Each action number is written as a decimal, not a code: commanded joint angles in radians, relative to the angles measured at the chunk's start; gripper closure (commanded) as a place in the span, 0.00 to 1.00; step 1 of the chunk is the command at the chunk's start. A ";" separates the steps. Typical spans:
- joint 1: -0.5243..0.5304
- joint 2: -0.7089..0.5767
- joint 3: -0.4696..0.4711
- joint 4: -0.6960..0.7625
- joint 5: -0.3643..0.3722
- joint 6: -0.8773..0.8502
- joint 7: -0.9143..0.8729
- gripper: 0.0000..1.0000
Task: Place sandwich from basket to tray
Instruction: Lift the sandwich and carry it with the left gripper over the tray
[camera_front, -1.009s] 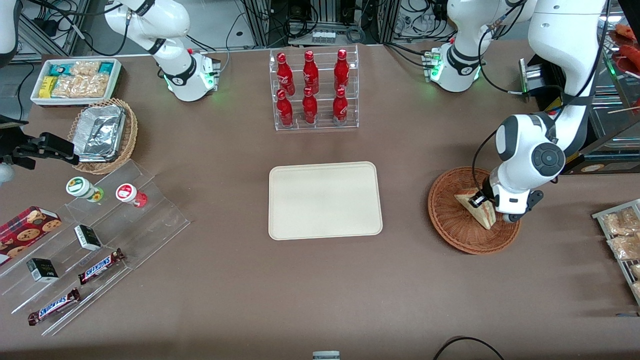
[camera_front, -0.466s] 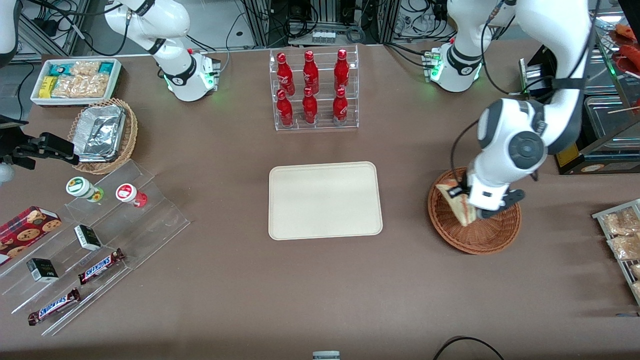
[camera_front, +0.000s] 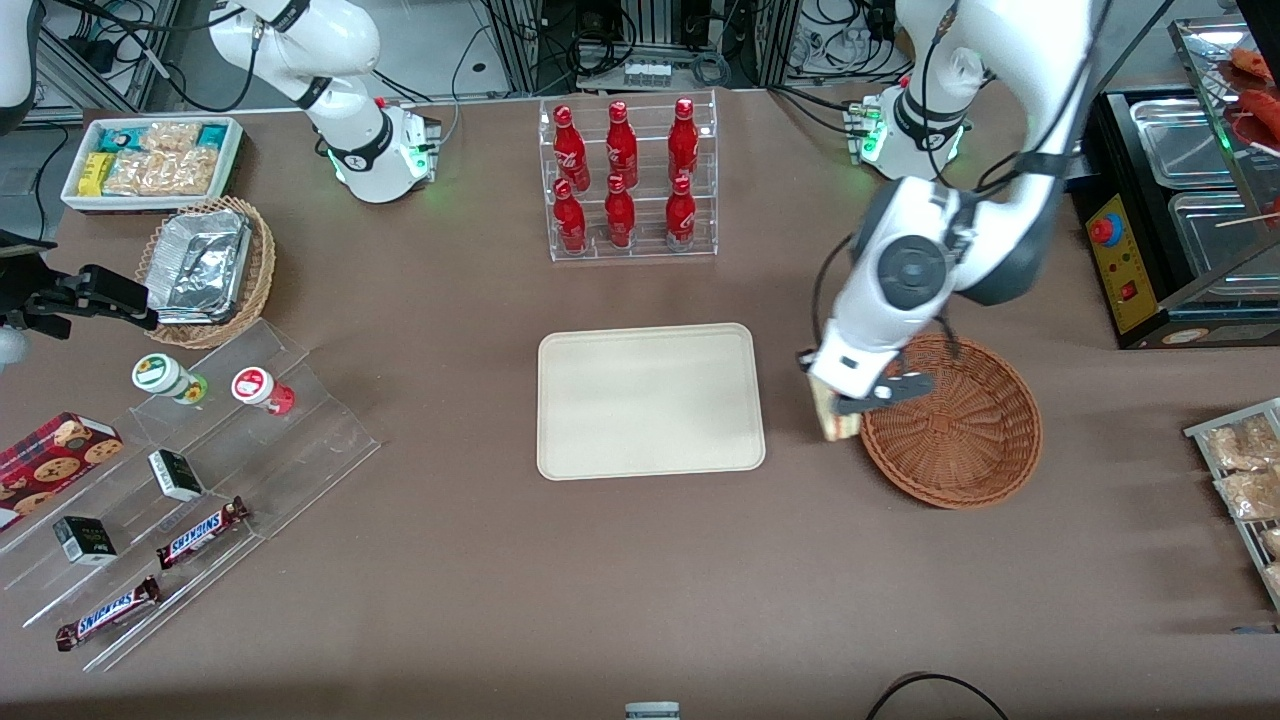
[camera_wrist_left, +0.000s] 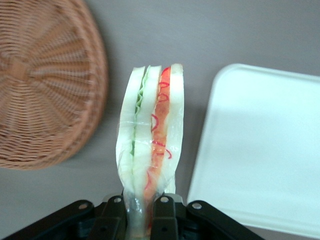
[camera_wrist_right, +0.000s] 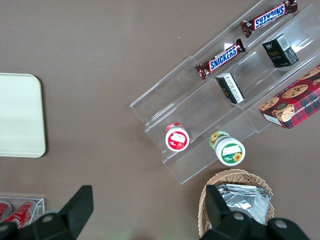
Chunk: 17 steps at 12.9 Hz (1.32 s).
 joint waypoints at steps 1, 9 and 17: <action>-0.102 0.119 0.011 0.147 -0.013 -0.020 0.014 1.00; -0.252 0.389 -0.019 0.469 -0.050 -0.023 -0.094 1.00; -0.271 0.537 -0.023 0.637 -0.071 -0.086 -0.177 1.00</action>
